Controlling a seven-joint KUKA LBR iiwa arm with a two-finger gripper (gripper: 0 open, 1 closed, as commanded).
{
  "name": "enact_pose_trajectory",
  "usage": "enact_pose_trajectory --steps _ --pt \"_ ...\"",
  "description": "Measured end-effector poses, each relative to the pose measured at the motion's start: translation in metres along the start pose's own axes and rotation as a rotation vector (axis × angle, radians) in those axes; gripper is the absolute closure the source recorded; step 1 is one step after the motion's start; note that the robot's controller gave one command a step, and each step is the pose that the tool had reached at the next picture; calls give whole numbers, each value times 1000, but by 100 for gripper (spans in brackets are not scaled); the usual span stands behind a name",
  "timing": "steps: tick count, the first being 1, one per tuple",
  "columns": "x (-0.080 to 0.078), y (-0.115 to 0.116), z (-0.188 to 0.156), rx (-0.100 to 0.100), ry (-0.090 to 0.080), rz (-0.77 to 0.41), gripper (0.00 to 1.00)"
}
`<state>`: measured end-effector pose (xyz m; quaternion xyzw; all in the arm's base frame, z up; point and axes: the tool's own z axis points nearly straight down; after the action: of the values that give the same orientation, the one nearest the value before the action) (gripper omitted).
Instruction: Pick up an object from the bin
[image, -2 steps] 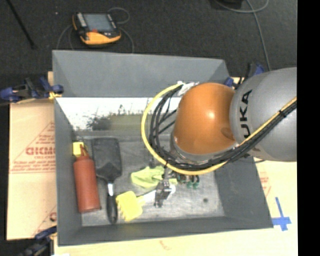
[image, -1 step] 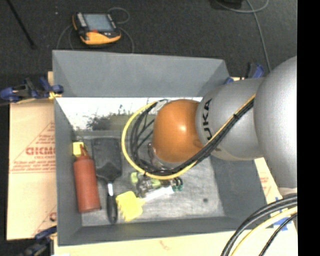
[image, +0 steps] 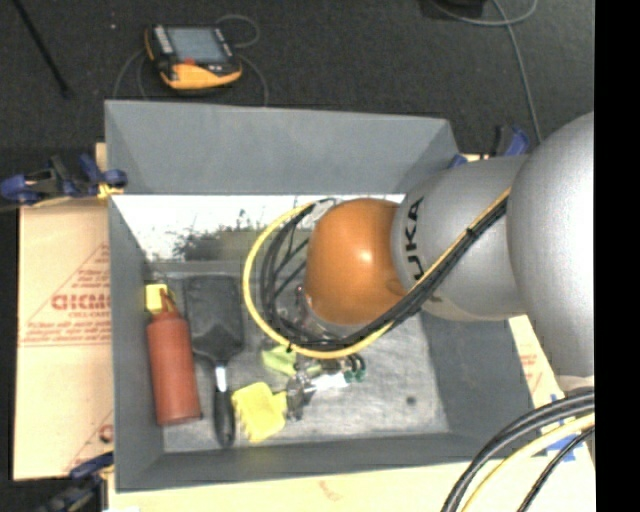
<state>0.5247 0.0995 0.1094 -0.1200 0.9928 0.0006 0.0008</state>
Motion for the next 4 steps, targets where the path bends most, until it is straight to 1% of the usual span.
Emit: enact_pose_trajectory --steps 1,2,3,4 --pt "0 0 0 0 0 3 100" --pt "0 0 0 0 0 4 0" --pt "0 0 0 0 1 6 100" --pt "0 0 0 0 1 8 0"
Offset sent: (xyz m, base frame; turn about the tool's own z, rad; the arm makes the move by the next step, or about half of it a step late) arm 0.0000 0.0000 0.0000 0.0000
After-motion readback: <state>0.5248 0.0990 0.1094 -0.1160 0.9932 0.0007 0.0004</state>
